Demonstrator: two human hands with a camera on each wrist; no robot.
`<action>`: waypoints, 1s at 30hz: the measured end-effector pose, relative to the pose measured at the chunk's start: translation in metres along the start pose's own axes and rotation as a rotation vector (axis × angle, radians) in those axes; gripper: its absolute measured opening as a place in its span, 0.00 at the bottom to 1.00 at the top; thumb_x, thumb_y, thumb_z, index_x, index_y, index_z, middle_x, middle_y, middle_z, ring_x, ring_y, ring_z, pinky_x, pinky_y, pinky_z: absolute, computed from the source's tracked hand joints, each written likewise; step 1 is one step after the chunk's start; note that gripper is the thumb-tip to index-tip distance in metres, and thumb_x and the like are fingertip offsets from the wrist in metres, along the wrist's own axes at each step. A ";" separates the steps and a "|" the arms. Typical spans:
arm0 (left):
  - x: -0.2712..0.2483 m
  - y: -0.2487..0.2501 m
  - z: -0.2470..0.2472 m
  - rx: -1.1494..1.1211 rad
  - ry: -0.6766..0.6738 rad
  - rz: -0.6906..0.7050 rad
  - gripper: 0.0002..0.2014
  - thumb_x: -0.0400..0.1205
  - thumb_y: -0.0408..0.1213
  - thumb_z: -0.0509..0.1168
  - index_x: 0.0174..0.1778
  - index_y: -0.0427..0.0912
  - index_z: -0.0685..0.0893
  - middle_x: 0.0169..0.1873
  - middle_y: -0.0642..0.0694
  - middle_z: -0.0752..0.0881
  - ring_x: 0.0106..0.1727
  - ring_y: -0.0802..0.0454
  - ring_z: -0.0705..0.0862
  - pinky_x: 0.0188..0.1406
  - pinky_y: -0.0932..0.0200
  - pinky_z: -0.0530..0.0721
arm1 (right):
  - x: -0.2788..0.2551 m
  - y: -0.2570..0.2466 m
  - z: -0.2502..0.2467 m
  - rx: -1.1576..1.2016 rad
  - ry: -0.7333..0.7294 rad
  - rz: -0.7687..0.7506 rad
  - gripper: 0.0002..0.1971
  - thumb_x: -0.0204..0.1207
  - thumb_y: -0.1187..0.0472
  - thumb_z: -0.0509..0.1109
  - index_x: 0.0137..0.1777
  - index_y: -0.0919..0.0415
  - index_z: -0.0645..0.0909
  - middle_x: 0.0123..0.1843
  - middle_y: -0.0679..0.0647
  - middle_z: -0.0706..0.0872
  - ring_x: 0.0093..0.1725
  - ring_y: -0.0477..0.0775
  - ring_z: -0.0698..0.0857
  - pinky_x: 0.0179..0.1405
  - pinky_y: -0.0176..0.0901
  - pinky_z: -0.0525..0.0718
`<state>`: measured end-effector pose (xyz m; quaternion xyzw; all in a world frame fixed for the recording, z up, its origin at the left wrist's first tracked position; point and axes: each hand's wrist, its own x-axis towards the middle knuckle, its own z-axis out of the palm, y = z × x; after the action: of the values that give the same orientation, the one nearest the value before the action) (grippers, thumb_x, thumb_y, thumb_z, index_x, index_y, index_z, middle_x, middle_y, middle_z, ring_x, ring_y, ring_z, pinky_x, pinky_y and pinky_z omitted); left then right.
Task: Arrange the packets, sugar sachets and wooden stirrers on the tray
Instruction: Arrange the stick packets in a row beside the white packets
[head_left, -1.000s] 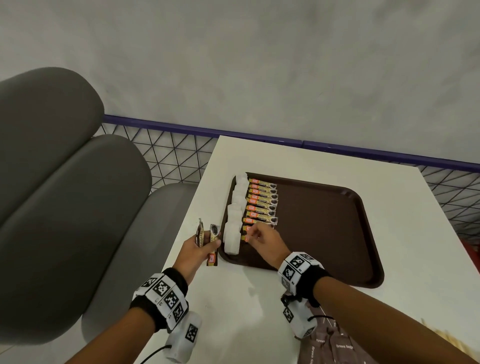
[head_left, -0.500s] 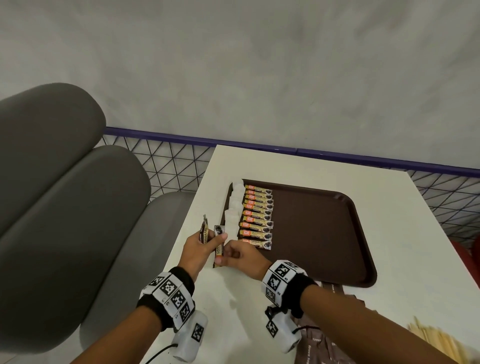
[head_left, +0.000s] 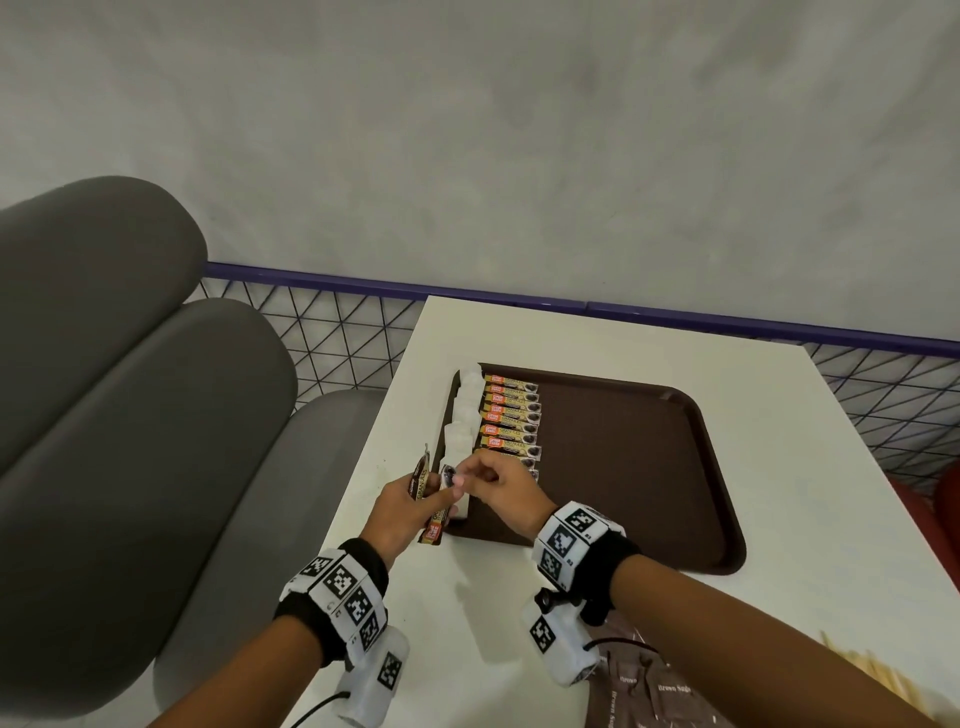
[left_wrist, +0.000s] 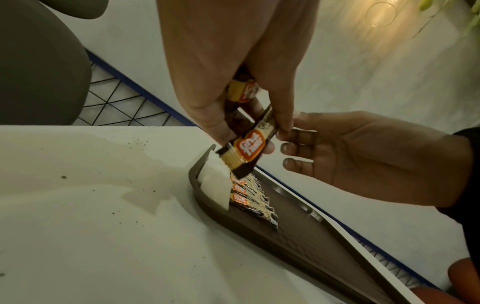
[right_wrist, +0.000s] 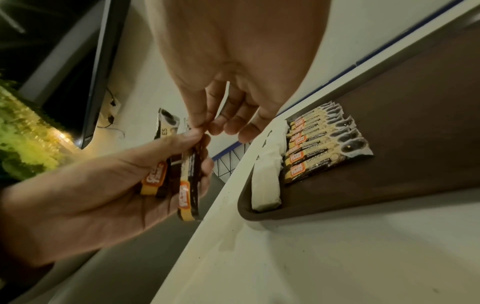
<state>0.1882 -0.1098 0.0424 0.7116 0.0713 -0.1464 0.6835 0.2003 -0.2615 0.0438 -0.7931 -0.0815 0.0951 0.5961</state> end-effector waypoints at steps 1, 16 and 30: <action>0.000 0.000 -0.002 0.010 -0.014 -0.006 0.08 0.75 0.34 0.73 0.46 0.36 0.84 0.37 0.42 0.87 0.39 0.50 0.89 0.35 0.66 0.84 | 0.001 0.000 -0.003 0.007 0.008 0.014 0.08 0.76 0.63 0.70 0.38 0.49 0.80 0.37 0.47 0.83 0.42 0.47 0.79 0.48 0.43 0.78; 0.006 -0.004 -0.001 0.069 -0.002 -0.042 0.06 0.78 0.37 0.70 0.48 0.39 0.86 0.39 0.45 0.85 0.40 0.50 0.83 0.34 0.66 0.82 | 0.002 0.017 -0.044 -0.002 0.082 0.110 0.09 0.75 0.67 0.70 0.40 0.50 0.84 0.36 0.49 0.85 0.33 0.35 0.79 0.34 0.24 0.74; 0.009 -0.025 -0.027 -0.027 0.213 -0.137 0.09 0.85 0.43 0.58 0.56 0.44 0.69 0.34 0.47 0.75 0.27 0.54 0.68 0.24 0.62 0.65 | -0.017 0.073 -0.055 -0.211 0.390 0.601 0.02 0.74 0.65 0.71 0.41 0.61 0.86 0.37 0.52 0.84 0.42 0.49 0.80 0.46 0.39 0.78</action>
<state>0.1917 -0.0820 0.0164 0.7074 0.1939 -0.1153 0.6699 0.1987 -0.3370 -0.0103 -0.8418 0.2606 0.1039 0.4611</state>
